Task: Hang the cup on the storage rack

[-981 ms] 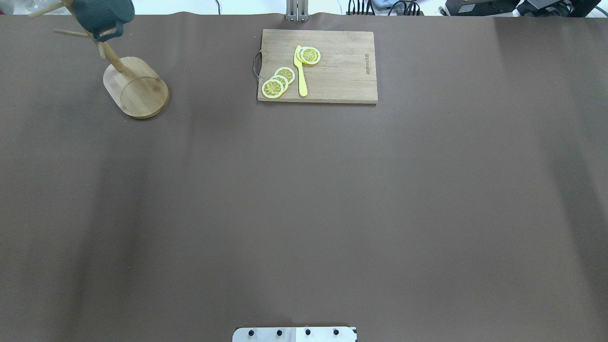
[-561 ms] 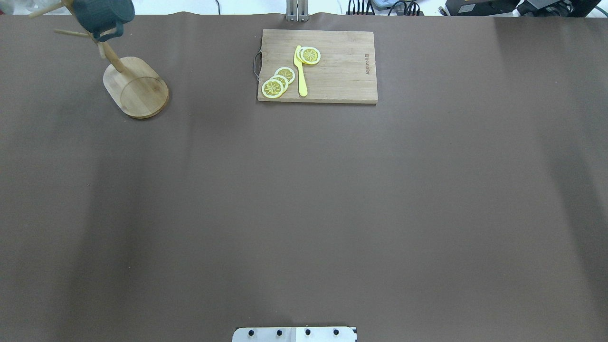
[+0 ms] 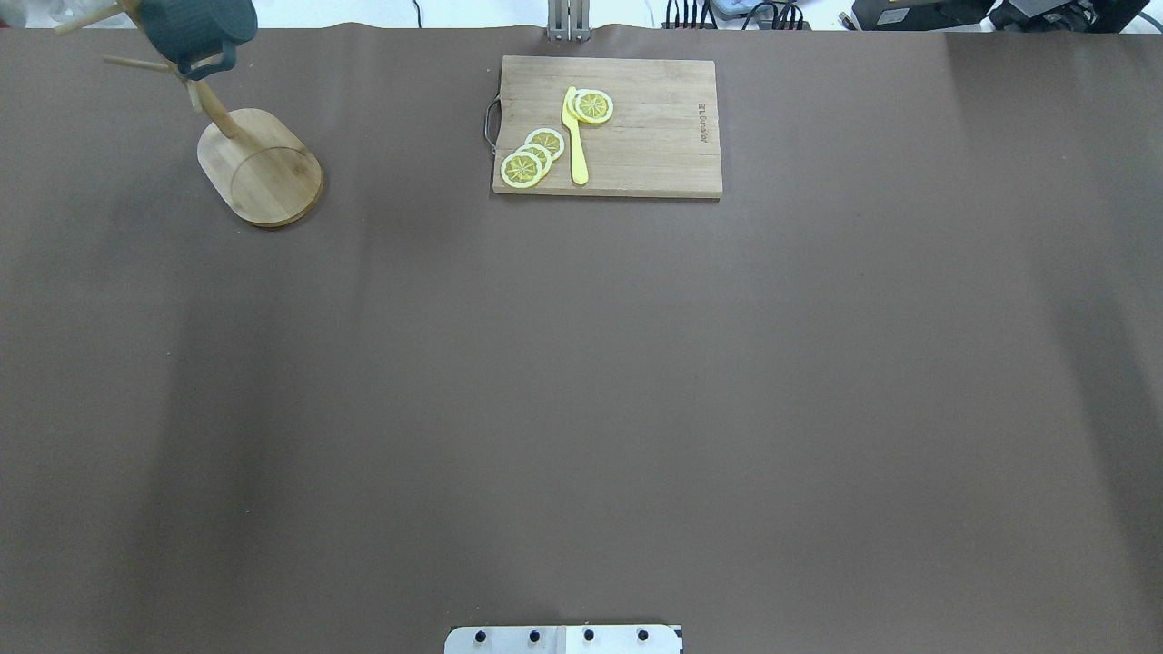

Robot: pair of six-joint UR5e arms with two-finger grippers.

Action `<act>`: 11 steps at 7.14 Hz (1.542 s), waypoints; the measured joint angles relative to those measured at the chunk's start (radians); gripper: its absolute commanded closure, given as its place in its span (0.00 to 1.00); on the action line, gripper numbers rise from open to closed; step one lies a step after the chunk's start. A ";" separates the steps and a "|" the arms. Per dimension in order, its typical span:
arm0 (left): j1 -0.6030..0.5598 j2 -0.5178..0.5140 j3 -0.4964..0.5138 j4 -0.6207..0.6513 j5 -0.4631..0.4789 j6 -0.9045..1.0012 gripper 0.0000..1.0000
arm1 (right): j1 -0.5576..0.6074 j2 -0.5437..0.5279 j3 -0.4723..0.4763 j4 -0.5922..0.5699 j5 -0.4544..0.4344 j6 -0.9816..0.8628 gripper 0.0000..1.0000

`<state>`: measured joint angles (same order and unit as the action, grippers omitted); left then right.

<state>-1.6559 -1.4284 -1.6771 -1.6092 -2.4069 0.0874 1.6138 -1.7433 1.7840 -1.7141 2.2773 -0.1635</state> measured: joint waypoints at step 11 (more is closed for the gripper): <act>0.002 0.006 -0.031 0.000 0.000 -0.003 0.01 | 0.000 -0.011 0.007 0.001 0.003 0.001 0.00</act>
<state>-1.6534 -1.4222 -1.7083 -1.6091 -2.4068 0.0844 1.6138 -1.7540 1.7908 -1.7135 2.2801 -0.1626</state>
